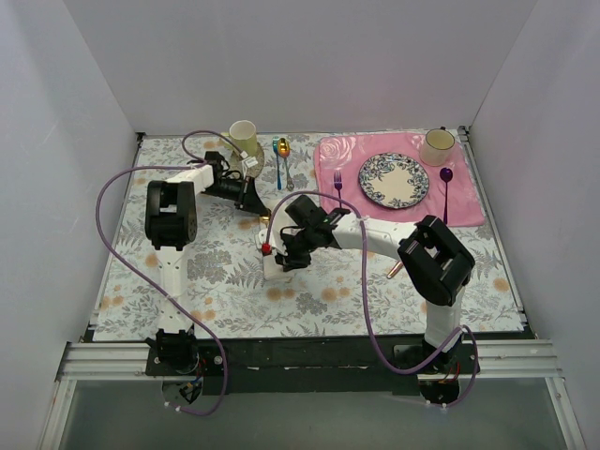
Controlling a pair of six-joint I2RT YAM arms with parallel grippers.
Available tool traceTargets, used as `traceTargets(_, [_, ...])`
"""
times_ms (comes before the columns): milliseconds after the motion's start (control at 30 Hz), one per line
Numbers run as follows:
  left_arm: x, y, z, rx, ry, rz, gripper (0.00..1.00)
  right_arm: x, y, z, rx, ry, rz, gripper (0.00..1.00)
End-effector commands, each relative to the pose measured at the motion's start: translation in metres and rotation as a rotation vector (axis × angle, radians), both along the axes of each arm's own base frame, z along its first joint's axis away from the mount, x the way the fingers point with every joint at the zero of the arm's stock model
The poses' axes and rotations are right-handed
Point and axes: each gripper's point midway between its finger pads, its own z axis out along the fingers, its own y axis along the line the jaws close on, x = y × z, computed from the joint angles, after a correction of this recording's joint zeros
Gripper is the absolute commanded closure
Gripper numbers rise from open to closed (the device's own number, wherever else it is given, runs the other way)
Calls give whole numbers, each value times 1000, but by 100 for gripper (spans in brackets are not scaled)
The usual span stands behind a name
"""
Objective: Fold the napkin into a case and place the utensils inside
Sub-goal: Insert the spoon into the folded napkin, then pick up the knife from the corner of the board.
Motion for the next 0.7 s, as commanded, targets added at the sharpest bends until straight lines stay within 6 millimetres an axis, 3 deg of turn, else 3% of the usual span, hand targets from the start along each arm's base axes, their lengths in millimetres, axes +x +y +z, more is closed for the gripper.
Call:
traceTargets(0, [14,-2,39,20,-135,2,82,15,18,46,93,-39,-50,64])
traceTargets(33, [20,-2,44,20,-160,8,75,18,17,52,99,-36,-64,60])
traceTargets(100, [25,-1,56,25,-198,15,73,21,17,70,126,-41,-87,58])
traceTargets(167, [34,0,65,41,-254,34,64,25,11,81,133,-23,-126,56])
traceTargets(333, [52,1,104,47,-424,66,55,34,-13,108,152,-15,-257,49])
traceTargets(400, [53,1,119,48,-480,63,40,38,-24,118,164,-9,-335,46])
traceTargets(467, [55,2,129,66,-546,59,34,45,-41,113,149,42,-461,44])
traceTargets(533, [60,2,142,64,-611,73,34,67,-65,116,138,64,-638,44])
traceTargets(567, [58,3,160,65,-664,84,34,72,-76,113,125,132,-763,44])
traceTargets(600, [54,4,158,68,-671,94,33,82,-94,109,98,149,-888,46])
traceTargets(633, [60,4,171,60,-727,130,32,99,-118,106,93,175,-1019,46])
traceTargets(667, [61,5,179,61,-758,157,32,101,-137,97,73,205,-1118,47])
